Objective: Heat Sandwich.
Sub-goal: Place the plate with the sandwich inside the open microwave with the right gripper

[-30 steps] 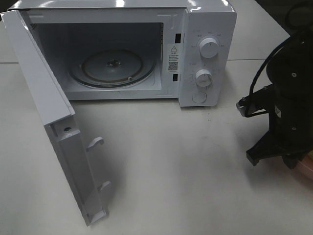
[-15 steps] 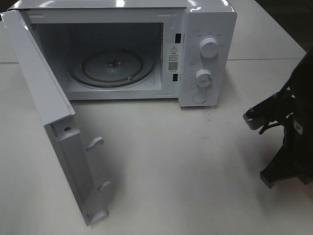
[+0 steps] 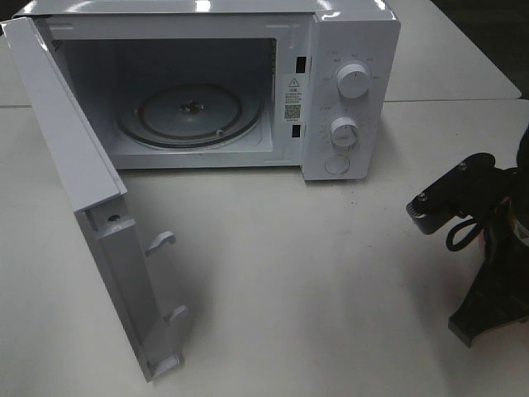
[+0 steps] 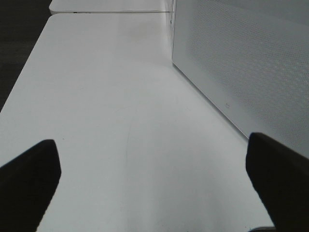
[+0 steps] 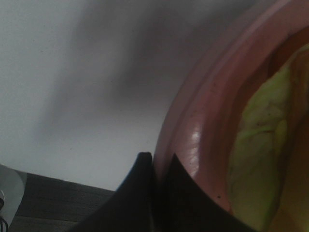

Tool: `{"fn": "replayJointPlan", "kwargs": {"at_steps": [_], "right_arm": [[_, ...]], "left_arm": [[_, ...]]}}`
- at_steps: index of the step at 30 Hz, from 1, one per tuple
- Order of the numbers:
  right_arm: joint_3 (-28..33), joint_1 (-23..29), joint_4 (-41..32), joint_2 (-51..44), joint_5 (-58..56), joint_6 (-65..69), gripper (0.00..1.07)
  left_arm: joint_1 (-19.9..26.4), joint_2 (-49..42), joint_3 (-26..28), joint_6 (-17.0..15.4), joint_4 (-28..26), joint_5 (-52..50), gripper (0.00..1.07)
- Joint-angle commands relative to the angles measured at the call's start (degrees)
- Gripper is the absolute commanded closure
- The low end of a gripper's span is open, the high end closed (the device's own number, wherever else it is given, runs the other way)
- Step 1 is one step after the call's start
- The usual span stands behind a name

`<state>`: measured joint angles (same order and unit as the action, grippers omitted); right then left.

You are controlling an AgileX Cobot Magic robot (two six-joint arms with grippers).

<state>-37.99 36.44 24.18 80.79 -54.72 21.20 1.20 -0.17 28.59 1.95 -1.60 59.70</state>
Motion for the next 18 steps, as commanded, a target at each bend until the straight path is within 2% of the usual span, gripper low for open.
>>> {"fn": "replayJointPlan", "kwargs": {"at_steps": [1, 18], "right_arm": [[0.1, 1.5, 1.5, -1.0, -2.1, 0.6, 1.07], [0.2, 16.7, 1.5, -3.7, -4.3, 0.7, 1.07]], "left_arm": [[0.1, -1.7, -0.2, 0.1, 0.0, -0.3, 0.05], [0.1, -1.7, -0.2, 0.1, 0.0, -0.3, 0.05]]}}
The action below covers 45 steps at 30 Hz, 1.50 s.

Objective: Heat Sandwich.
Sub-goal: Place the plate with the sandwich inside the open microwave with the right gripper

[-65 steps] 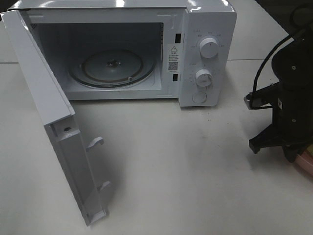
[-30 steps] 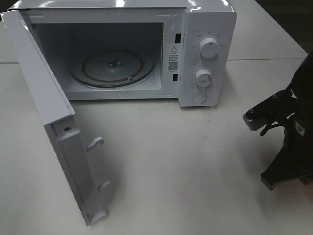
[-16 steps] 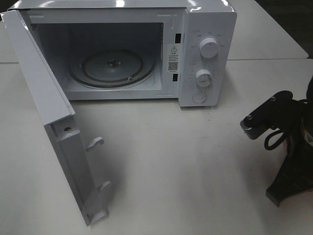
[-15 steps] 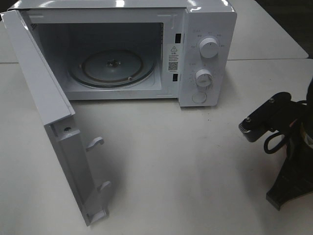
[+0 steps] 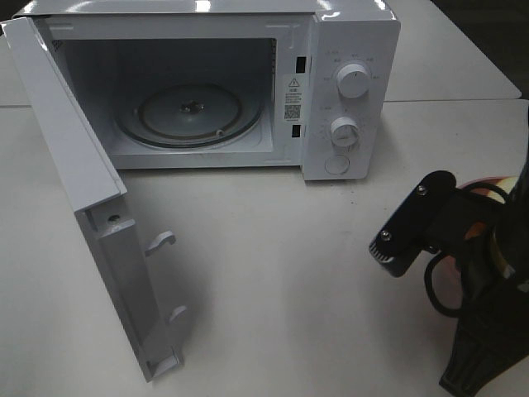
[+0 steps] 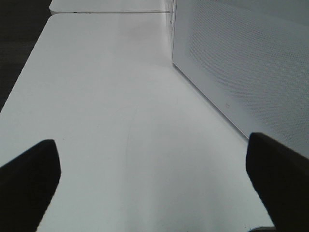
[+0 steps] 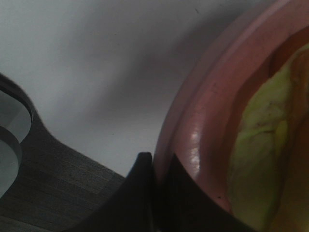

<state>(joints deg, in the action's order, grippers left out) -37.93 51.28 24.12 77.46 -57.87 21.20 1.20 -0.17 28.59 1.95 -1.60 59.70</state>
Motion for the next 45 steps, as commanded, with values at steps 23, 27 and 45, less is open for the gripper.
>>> {"fn": "replayJointPlan", "kwargs": {"at_steps": [23, 27, 45], "right_arm": [[0.2, 12.3, 4.2, -0.4, -0.3, -12.3, 1.07], [0.2, 12.3, 4.2, -0.4, 1.4, -15.5, 1.07], [0.2, 12.3, 4.2, -0.4, 10.9, -33.7, 1.07]], "left_arm": [[0.1, -1.7, -0.2, 0.1, 0.0, -0.3, 0.05], [0.1, -1.7, -0.2, 0.1, 0.0, -0.3, 0.05], [0.1, -1.7, -0.2, 0.1, 0.0, -0.3, 0.05]]}}
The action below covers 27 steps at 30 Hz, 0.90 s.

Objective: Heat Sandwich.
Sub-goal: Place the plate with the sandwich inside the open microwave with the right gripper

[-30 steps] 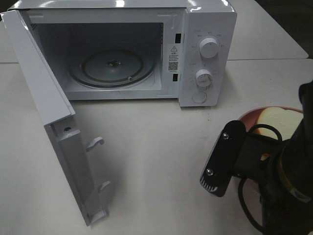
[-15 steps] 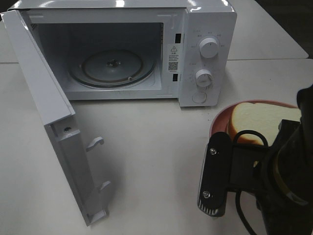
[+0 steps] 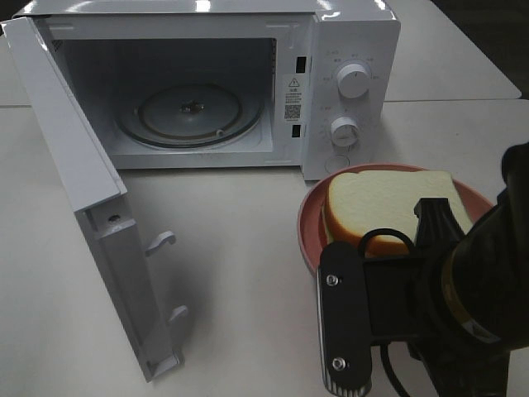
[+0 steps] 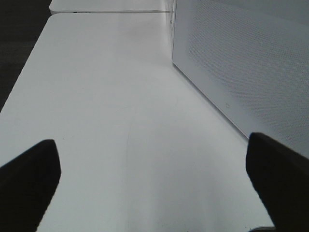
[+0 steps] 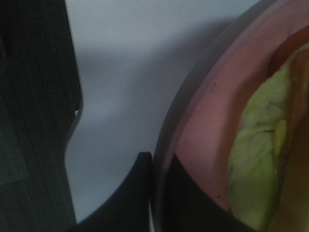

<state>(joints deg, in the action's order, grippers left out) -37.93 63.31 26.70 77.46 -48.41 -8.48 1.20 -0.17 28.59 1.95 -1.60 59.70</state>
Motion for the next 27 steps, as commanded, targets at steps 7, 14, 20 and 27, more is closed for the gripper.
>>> {"fn": "replayJointPlan", "kwargs": {"at_steps": [7, 14, 20, 27], "right_arm": [[0.2, 0.2, 1.7, -0.4, 3.1, -14.6, 1.06], [0.2, 0.0, 1.7, -0.4, 6.7, -16.4, 1.07], [0.2, 0.0, 1.4, -0.4, 8.9, -25.4, 1.07], [0.2, 0.0, 1.2, -0.4, 11.8, -30.5, 1.07]], "left_arm": [[0.1, -1.7, -0.2, 0.1, 0.0, -0.3, 0.05], [0.1, -1.7, -0.2, 0.1, 0.0, -0.3, 0.05], [0.1, -1.7, -0.2, 0.1, 0.0, -0.3, 0.05], [0.1, -1.7, -0.2, 0.1, 0.0, -0.3, 0.05]]}}
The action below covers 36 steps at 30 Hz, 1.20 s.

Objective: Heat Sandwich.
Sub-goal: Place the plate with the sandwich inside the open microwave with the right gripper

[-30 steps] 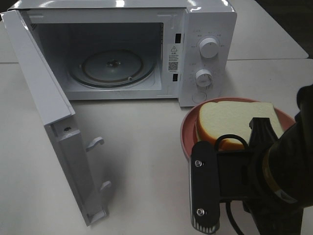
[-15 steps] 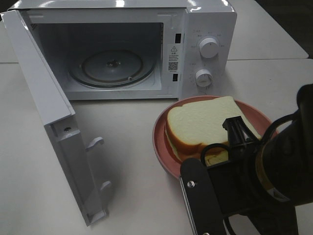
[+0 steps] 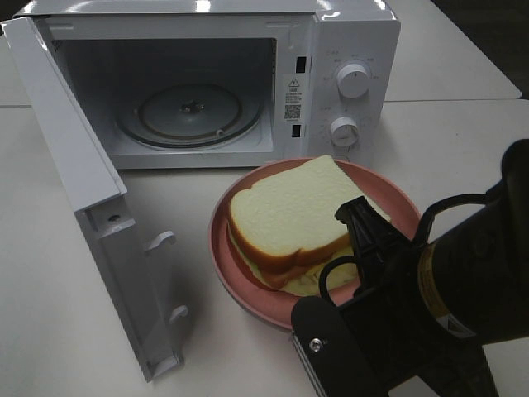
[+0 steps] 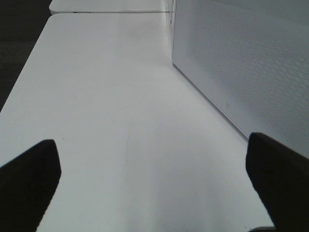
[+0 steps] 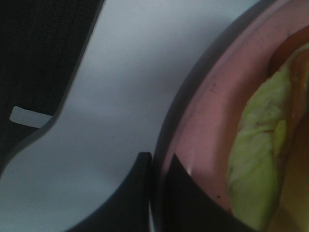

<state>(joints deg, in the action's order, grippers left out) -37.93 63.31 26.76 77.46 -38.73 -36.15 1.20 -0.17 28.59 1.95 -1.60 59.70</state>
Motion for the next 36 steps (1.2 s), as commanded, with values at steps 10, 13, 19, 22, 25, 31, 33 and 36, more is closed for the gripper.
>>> {"fn": "replayJointPlan", "kwargs": {"at_steps": [10, 13, 19, 22, 25, 31, 33, 36], "right_arm": [[0.2, -8.9, -5.3, -0.4, 6.6, -19.0, 1.07], [-0.1, -10.9, -8.0, -0.4, 7.4, -23.8, 1.07], [-0.1, -16.8, -13.2, -0.3, 8.7, -36.6, 1.07], [-0.1, -19.9, -15.8, -0.1, 8.7, -41.1, 1.07], [-0.1, -23.8, -20.2, -0.1, 8.7, -48.7, 1.07], [-0.1, -26.7, -22.6, -0.1, 9.8, -53.2, 1.07], [-0.1, -26.7, -22.6, -0.1, 10.5, -53.9, 1.07], [-0.1, -26.7, -22.6, -0.1, 10.8, -53.8, 1.07]], "left_arm": [[0.1, -1.7, -0.2, 0.1, 0.0, -0.3, 0.05], [0.1, -1.7, -0.2, 0.1, 0.0, -0.3, 0.05], [0.1, -1.7, -0.2, 0.1, 0.0, -0.3, 0.05], [0.1, -1.7, -0.2, 0.1, 0.0, -0.3, 0.05], [0.1, -1.7, -0.2, 0.1, 0.0, -0.3, 0.05], [0.1, -1.7, -0.2, 0.1, 0.0, -0.3, 0.05], [0.1, -1.7, -0.2, 0.1, 0.0, -0.3, 0.05], [0.1, -1.7, -0.2, 0.1, 0.0, -0.3, 0.05]]}}
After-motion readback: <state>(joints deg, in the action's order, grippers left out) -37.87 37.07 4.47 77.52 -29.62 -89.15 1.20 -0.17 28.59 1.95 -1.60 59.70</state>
